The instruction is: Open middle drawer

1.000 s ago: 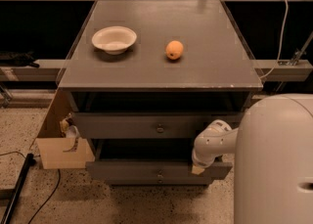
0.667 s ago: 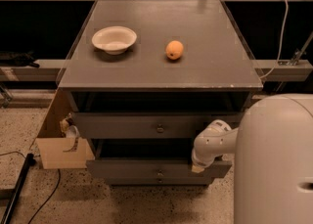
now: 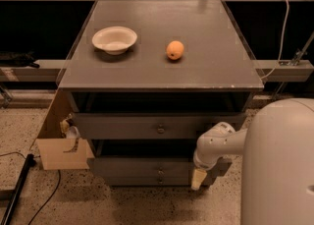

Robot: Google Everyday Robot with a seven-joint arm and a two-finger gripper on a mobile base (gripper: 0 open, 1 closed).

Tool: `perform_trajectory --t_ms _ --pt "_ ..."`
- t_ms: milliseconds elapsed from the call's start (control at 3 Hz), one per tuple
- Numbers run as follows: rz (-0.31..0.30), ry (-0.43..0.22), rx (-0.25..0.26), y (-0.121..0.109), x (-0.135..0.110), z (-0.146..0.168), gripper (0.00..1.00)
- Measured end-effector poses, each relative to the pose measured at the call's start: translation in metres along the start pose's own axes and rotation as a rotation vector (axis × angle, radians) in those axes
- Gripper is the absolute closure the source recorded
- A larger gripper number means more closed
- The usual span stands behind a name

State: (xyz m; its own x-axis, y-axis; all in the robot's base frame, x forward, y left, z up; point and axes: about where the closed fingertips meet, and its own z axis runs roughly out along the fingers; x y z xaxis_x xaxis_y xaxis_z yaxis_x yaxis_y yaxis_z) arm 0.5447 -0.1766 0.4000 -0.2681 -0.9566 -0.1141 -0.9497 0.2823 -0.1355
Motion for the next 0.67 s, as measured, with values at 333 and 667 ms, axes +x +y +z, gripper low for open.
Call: perform_trajectory --t_ms 333,667 --pt "0.013 -0.049 -0.055 0.031 0.012 0.01 0.18" --pt "0.037 -0.098 -0.1 0.059 0.022 0.015 0.41"
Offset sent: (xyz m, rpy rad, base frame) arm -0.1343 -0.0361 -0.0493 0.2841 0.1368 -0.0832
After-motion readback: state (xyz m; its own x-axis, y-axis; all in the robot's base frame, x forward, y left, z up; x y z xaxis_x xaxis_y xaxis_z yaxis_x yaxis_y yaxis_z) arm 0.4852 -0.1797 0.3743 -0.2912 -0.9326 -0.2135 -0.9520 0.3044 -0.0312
